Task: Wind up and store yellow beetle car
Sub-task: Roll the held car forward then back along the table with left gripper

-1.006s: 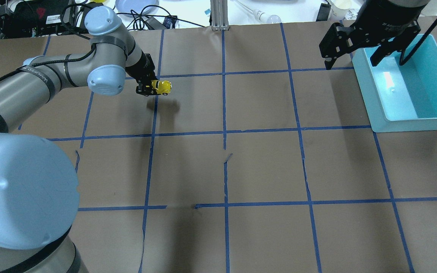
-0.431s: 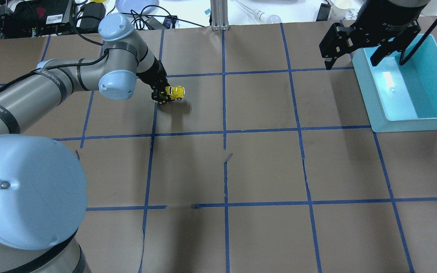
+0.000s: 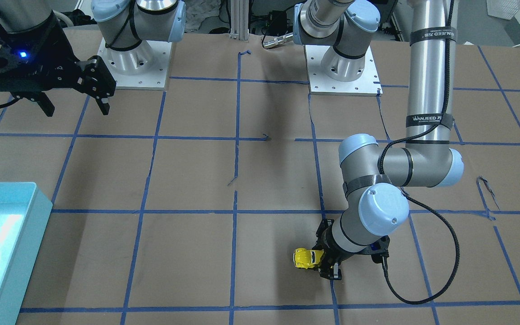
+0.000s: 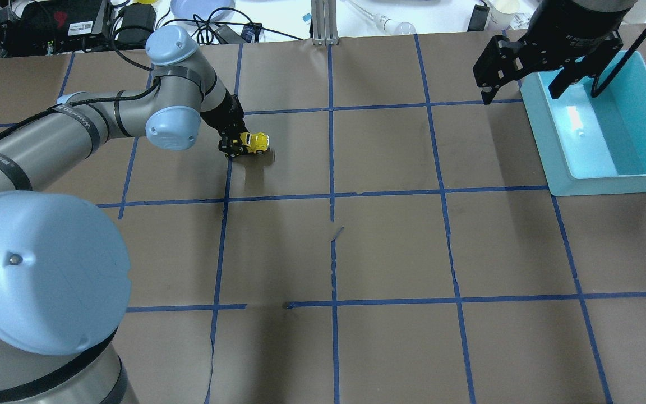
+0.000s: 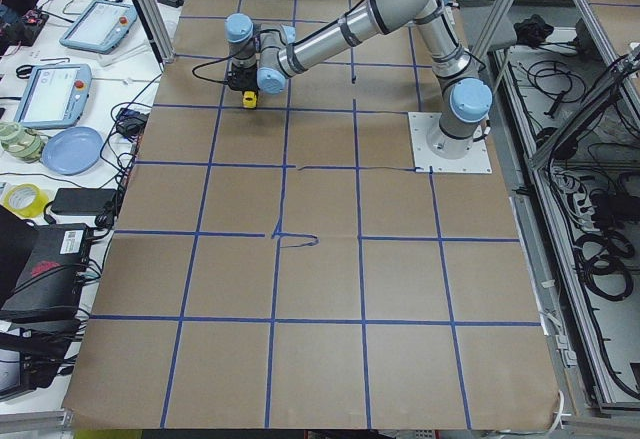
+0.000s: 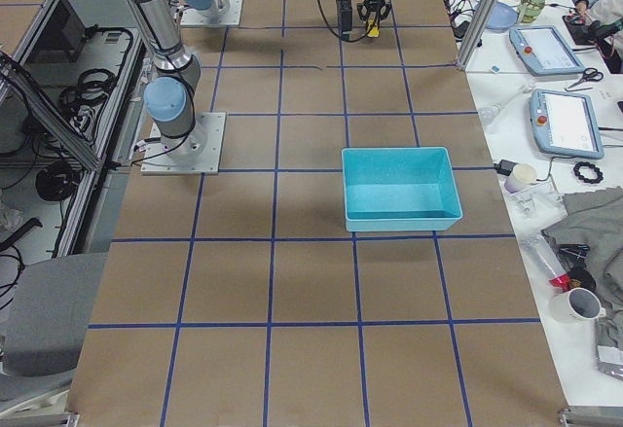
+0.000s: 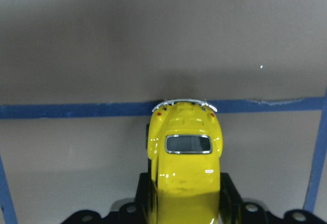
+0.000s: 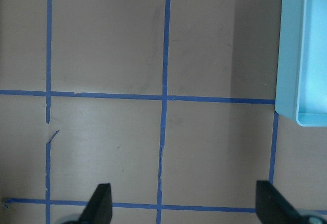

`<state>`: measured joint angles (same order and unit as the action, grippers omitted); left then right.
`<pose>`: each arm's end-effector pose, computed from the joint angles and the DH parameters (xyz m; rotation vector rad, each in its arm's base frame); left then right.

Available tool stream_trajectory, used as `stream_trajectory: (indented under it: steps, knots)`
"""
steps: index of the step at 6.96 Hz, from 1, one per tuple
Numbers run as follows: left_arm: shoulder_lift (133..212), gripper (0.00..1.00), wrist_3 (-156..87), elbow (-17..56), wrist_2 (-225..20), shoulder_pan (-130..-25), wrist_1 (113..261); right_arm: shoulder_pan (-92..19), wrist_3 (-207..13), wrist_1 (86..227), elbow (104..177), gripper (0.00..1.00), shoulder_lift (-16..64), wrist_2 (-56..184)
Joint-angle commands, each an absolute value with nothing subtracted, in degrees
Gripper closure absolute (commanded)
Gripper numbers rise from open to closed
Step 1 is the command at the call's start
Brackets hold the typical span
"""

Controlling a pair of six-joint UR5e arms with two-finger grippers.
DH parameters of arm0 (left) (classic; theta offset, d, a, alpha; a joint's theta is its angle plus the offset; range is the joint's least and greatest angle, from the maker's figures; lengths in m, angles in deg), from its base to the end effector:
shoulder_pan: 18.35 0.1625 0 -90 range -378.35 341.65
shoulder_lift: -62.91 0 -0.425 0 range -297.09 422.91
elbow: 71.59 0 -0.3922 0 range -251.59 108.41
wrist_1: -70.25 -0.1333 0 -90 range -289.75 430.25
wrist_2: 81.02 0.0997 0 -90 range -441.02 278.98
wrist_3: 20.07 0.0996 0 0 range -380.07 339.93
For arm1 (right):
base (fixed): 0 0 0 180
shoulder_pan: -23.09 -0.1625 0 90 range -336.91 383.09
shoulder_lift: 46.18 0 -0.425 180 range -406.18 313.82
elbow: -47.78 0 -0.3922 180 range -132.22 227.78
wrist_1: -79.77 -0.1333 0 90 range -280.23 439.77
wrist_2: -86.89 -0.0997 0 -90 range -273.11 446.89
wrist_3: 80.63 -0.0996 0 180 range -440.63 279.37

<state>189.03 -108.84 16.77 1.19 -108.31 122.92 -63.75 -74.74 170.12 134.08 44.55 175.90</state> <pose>-0.1463 -0.6784 0.1902 2.1014 -2.1528 -0.0897 0.1076 -0.5000 0.5268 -0.0756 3.1273 -0.1323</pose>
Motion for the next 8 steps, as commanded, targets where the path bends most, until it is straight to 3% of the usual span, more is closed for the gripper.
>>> stream_trajectory:
  steps: [1, 8]
  knots:
    - [189.30, 1.00, -108.66, 16.30, 2.74, -108.00, 122.81, -63.75, -74.82, 170.12, 134.08, 0.00, 44.53, 175.93]
    - [189.74, 1.00, -97.00, 17.00, 8.27, -99.23, 122.63, -63.83, -75.09, 170.12, 134.08, 0.00, 44.44, 175.40]
